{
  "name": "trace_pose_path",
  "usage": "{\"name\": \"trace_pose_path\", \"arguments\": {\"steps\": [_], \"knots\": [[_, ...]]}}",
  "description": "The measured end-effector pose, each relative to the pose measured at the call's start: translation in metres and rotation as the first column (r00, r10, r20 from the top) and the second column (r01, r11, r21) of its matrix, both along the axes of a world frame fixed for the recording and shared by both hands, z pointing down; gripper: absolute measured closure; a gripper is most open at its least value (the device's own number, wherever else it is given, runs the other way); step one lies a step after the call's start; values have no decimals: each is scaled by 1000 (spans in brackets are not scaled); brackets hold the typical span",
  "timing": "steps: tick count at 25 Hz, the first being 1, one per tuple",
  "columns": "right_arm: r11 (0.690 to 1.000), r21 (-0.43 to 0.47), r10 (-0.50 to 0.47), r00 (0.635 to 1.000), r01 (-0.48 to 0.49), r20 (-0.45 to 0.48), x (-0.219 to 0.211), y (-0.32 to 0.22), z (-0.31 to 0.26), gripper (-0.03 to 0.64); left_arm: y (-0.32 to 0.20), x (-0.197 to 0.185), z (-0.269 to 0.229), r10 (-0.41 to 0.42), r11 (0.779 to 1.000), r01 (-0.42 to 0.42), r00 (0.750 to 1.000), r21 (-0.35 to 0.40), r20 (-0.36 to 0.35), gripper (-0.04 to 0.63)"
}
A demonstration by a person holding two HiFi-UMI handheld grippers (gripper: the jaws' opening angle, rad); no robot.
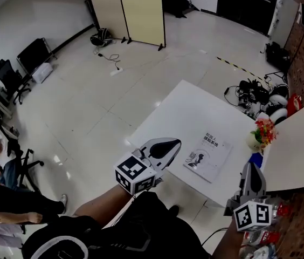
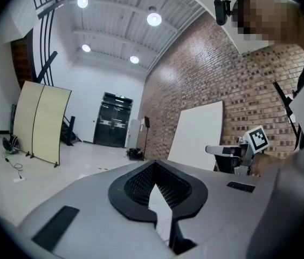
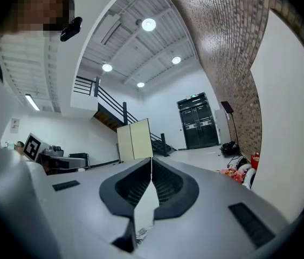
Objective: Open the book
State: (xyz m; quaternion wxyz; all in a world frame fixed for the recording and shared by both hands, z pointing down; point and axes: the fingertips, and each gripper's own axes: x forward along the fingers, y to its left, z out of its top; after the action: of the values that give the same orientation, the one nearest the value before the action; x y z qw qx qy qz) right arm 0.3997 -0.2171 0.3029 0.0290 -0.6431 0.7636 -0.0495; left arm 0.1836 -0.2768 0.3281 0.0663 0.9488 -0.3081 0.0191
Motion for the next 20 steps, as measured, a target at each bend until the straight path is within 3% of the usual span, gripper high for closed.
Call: {"name": "trace_pose_path", "arguments": {"steps": [3,8,14,17,20], "knots": [[1000,-1,-12,1000,12,10,10,-19,3,615,-22,22,1,16,1000,-16,1000,-7,1,600],[996,-50,72,997,-70,31,33,-53,24,615,-62,53,23,90,994,-89,996,-57,19,600],[982,-146,117,993,-118,-13,37,-109,72,615,-128,71,59,158,981,-154,987,-118,31,600],[956,-249,159,987,-155,0,39,-125,118,614,-150,81,95,209,966,-197,976,-167,58,600],[908,-366,226,974,-202,22,52,-135,175,614,-169,93,141,245,948,-213,963,-234,113,600]]}}
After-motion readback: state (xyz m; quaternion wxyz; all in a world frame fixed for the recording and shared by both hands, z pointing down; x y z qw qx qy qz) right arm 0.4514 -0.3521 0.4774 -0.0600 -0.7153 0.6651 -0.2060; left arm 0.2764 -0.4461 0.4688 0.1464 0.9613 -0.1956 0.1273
